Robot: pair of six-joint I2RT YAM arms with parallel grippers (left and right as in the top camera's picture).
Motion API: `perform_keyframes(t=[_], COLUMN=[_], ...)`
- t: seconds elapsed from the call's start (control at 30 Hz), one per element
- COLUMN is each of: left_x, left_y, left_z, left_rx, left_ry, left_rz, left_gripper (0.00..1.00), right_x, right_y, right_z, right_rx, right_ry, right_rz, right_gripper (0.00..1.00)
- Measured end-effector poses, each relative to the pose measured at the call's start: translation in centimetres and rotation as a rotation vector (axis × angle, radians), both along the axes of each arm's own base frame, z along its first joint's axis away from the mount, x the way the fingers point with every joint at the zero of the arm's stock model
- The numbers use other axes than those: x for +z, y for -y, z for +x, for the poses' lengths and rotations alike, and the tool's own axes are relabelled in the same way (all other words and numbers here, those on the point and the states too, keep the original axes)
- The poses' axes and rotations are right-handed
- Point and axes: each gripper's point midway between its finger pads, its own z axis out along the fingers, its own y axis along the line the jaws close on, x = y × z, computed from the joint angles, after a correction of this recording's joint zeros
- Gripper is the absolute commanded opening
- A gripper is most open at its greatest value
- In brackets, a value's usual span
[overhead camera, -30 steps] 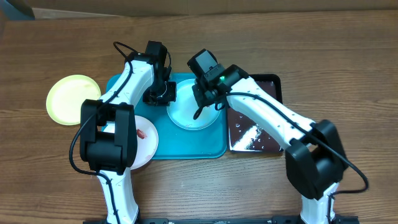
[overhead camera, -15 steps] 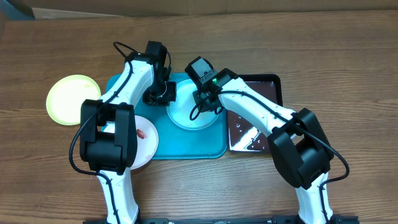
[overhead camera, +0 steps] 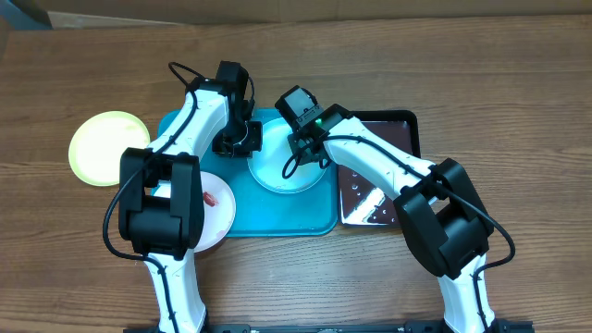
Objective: Clean dirty plates on tray and stack at the side
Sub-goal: 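Scrub the light blue plate's stain with the sponge in the right gripper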
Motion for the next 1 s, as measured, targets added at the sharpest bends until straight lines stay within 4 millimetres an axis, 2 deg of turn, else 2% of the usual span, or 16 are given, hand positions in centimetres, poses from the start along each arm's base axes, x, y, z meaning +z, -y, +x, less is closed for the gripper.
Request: perform_keyframes(t=[0.57, 0.8, 1.0], left_x=[0.0, 0.0, 0.0], left_y=[0.0, 0.0, 0.0], left_z=[0.0, 0.0, 0.0], left_rx=[0.000, 0.000, 0.000], left_ry=[0.000, 0.000, 0.000], left_rz=[0.000, 0.000, 0.000], left_gripper=[0.04, 0.04, 0.04], right_x=[0.0, -1.7, -1.9], right_y=[0.5, 0.5, 0.0], right_z=[0.3, 0.2, 0.0], right_rx=[-0.028, -0.029, -0.020], right_ry=[0.002, -0.021, -0.045], right_rz=[0.001, -0.015, 0.018], right_gripper=[0.04, 0.04, 0.04])
